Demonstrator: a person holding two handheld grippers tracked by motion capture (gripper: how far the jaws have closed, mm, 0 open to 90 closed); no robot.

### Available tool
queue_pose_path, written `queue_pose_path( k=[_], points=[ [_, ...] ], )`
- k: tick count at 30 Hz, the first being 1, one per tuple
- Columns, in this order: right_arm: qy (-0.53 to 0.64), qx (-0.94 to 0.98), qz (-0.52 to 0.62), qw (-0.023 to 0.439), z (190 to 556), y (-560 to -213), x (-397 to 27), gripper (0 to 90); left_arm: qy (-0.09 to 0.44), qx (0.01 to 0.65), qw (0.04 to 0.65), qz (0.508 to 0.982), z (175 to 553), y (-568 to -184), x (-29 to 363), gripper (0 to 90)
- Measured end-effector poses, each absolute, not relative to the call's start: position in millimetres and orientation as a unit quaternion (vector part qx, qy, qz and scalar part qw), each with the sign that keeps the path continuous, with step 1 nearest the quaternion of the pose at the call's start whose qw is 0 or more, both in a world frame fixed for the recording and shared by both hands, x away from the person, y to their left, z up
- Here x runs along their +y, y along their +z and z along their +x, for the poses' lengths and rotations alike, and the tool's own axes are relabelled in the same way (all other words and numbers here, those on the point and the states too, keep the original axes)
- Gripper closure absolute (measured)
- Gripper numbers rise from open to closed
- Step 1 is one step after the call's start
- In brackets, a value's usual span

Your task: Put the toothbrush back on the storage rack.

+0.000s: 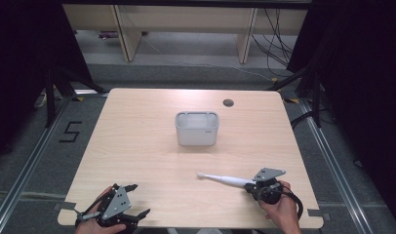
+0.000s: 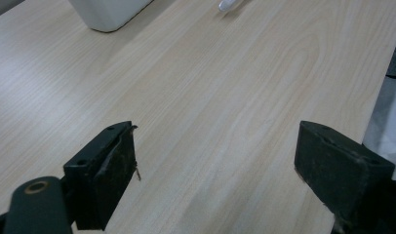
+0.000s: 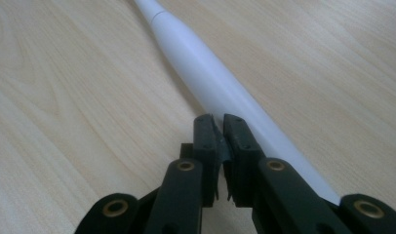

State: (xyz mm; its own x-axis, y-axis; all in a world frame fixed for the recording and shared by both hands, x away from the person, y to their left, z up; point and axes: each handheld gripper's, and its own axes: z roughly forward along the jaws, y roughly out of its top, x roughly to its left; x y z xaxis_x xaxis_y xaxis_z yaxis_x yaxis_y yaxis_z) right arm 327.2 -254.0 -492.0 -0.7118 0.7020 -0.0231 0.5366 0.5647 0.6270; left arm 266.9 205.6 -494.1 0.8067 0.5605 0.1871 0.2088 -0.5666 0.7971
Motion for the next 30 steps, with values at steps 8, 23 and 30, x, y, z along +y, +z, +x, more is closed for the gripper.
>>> queue_pose_path(
  k=[8,23,30],
  points=[
    [0.283,0.894,0.302,0.171,318.3,-473.6,-237.2,63.8,0.219,0.221,0.396,0.864,267.7,-493.3,207.5,14.8],
    [0.204,0.928,0.258,0.176,342.2,-461.9,-219.6,49.0,0.219,0.226,0.396,0.862,268.9,-495.0,208.1,14.8],
    [0.177,0.943,0.240,0.148,357.9,-463.8,-206.4,47.3,0.219,0.226,0.398,0.862,268.9,-494.9,208.3,14.8]
  ],
)
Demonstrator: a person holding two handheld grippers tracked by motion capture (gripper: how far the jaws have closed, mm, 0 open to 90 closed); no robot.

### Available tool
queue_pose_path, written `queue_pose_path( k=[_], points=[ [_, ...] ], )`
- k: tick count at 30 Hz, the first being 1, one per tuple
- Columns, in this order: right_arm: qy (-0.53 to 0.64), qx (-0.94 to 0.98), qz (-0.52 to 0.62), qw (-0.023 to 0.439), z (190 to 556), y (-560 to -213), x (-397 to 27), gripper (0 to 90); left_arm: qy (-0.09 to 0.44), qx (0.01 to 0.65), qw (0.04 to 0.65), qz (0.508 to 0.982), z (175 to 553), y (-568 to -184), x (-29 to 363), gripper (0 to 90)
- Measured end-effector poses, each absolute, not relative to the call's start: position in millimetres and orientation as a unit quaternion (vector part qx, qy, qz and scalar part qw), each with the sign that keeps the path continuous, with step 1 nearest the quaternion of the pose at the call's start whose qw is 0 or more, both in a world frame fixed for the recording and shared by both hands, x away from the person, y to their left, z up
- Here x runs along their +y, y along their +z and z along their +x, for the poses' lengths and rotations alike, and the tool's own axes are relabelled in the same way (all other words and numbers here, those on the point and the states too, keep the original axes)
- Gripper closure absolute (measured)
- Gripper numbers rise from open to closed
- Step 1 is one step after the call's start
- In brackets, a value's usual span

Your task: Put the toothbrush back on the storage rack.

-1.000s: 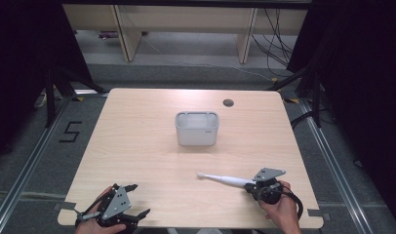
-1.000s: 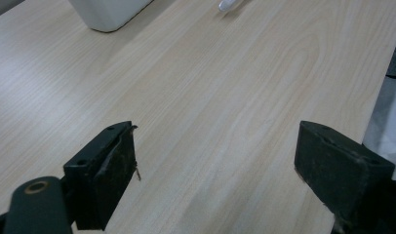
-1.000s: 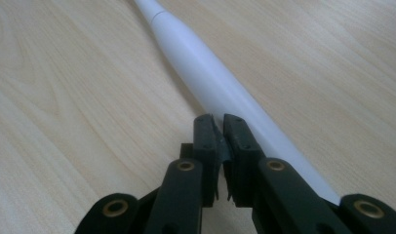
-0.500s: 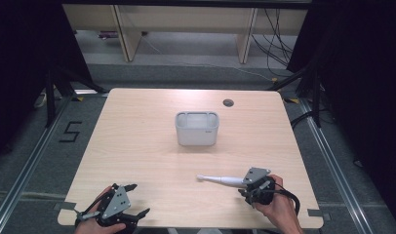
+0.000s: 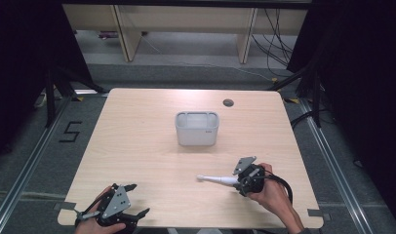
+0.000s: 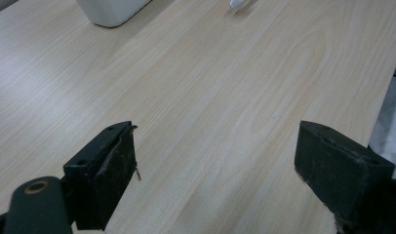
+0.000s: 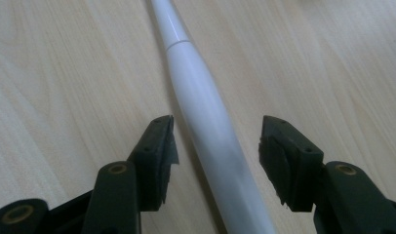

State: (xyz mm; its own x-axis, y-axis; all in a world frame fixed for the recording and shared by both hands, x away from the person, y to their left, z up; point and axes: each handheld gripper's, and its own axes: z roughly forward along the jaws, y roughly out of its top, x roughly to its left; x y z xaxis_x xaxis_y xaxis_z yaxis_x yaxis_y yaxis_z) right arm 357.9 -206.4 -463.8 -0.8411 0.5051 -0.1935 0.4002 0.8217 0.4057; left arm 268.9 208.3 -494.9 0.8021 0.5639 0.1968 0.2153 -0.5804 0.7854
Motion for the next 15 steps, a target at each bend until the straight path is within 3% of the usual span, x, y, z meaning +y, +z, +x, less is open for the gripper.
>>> queue_pose_path(
  k=[15],
  points=[
    [0.141,0.962,0.216,0.091,383.4,-472.7,-196.8,49.2,0.222,0.221,0.391,0.865,269.4,-493.9,209.7,14.8]
  ],
)
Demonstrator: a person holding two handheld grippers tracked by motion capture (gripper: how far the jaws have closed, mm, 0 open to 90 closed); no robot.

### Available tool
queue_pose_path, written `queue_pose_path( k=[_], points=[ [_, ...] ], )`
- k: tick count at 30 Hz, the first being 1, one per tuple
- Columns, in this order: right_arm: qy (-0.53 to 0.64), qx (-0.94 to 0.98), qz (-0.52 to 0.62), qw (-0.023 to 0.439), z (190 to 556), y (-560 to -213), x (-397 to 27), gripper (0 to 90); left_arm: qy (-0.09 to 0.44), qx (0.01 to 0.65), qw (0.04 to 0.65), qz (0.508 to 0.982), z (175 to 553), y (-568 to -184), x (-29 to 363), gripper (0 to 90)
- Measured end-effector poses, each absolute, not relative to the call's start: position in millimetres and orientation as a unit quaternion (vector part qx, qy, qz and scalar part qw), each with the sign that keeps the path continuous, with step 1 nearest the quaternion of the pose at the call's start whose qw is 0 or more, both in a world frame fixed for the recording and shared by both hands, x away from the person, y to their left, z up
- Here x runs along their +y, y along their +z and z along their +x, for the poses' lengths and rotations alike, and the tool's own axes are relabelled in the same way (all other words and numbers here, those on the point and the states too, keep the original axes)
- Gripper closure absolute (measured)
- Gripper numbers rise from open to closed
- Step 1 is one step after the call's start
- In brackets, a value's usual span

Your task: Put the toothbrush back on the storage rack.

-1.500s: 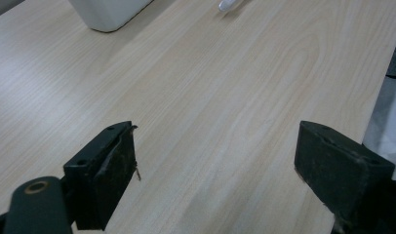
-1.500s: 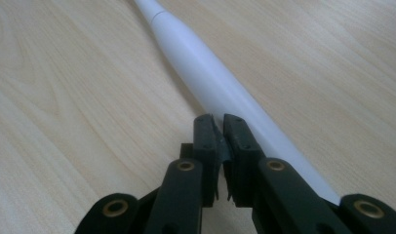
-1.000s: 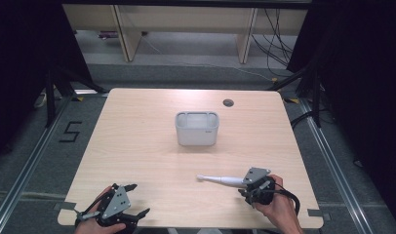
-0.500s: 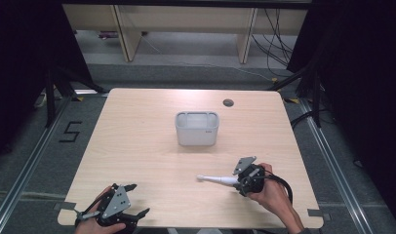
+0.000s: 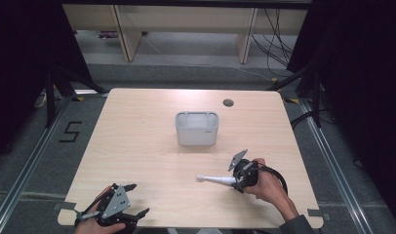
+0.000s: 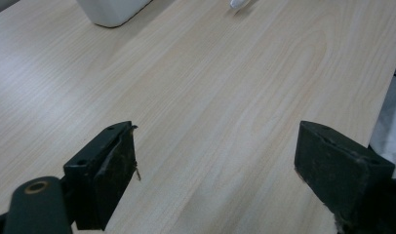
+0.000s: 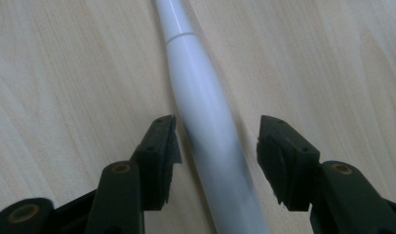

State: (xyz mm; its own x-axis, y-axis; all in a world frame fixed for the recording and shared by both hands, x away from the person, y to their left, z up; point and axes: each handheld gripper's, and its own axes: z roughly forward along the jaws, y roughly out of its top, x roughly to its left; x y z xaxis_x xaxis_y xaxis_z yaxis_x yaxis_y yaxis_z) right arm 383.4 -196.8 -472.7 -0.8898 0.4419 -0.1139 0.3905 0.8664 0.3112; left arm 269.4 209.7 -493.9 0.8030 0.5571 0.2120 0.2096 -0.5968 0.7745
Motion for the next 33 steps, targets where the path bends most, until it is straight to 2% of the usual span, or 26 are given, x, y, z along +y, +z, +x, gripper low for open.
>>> queue_pose_path(
  k=[3,14,25,33],
  points=[
    [0.132,0.963,0.221,0.083,386.2,-474.2,-195.6,52.3,0.216,0.229,0.405,0.858,268.6,-495.5,207.8,14.8],
    [0.107,0.969,0.219,0.046,392.6,-476.1,-192.0,65.6,0.219,0.225,0.396,0.863,269.0,-494.9,208.8,14.8],
    [0.066,0.973,0.223,0.018,399.6,-474.7,-183.5,66.1,0.219,0.223,0.395,0.864,269.1,-494.8,208.8,14.8],
    [0.022,0.977,0.211,0.017,405.1,-474.3,-175.4,66.2,0.217,0.228,0.404,0.859,268.3,-495.3,207.8,14.7]
  ],
)
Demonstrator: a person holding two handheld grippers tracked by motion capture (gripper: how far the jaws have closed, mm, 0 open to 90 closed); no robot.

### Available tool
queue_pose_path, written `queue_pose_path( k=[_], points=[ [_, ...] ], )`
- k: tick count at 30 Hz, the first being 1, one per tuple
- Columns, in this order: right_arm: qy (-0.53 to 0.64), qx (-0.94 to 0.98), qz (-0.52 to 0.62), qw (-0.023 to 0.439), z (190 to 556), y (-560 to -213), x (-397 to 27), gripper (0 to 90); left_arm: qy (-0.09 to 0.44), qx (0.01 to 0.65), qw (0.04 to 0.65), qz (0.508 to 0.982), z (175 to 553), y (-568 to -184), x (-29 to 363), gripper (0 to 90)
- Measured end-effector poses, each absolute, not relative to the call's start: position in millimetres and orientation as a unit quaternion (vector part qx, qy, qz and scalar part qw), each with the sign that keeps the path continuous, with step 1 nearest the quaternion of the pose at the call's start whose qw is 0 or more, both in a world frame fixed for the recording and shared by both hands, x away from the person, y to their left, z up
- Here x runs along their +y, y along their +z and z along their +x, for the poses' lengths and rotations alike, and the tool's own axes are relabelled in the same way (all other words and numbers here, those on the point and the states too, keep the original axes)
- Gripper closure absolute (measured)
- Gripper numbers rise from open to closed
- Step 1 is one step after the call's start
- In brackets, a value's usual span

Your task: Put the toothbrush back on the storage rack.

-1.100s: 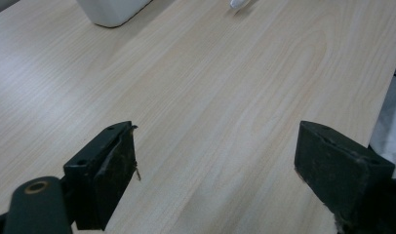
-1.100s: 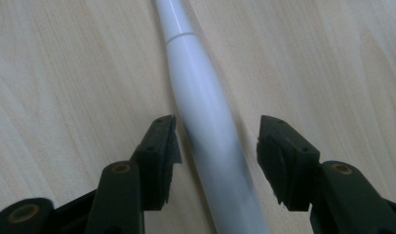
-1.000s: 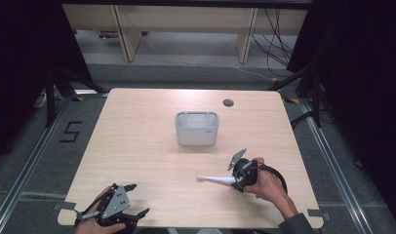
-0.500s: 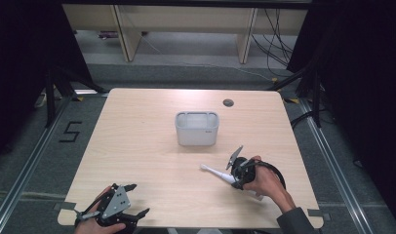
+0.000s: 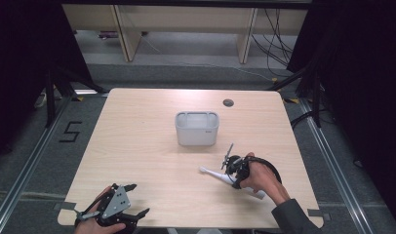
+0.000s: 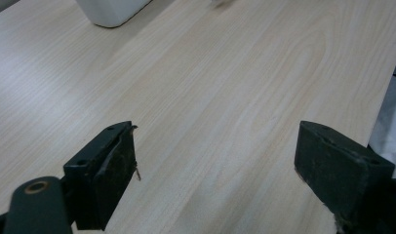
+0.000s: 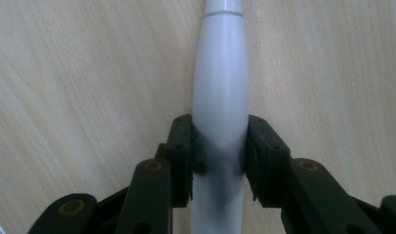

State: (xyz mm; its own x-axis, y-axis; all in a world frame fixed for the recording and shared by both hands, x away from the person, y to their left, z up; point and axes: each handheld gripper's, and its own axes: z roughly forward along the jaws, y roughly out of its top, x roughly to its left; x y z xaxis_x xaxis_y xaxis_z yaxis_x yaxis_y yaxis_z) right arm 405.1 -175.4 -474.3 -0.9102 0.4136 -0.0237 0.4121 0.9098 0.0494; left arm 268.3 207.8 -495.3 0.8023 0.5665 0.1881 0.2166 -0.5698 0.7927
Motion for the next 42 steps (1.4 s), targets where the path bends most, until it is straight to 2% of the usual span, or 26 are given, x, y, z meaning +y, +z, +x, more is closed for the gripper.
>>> queue_pose_path(
  k=[12,24,33,42],
  points=[
    [0.003,0.976,0.214,0.025,403.4,-474.6,-170.2,66.5,0.216,0.229,0.405,0.858,268.5,-495.4,207.9,14.7],
    [0.036,0.974,0.221,0.038,393.8,-467.0,-177.7,66.7,0.217,0.224,0.396,0.864,269.2,-495.0,208.8,14.8],
    [0.080,0.966,0.240,0.061,386.8,-446.3,-188.0,66.7,0.219,0.224,0.395,0.864,269.1,-494.9,208.8,14.7],
    [0.173,0.944,0.264,0.098,383.2,-418.3,-208.4,66.7,0.225,0.226,0.395,0.861,269.2,-495.3,208.4,14.8]
  ],
)
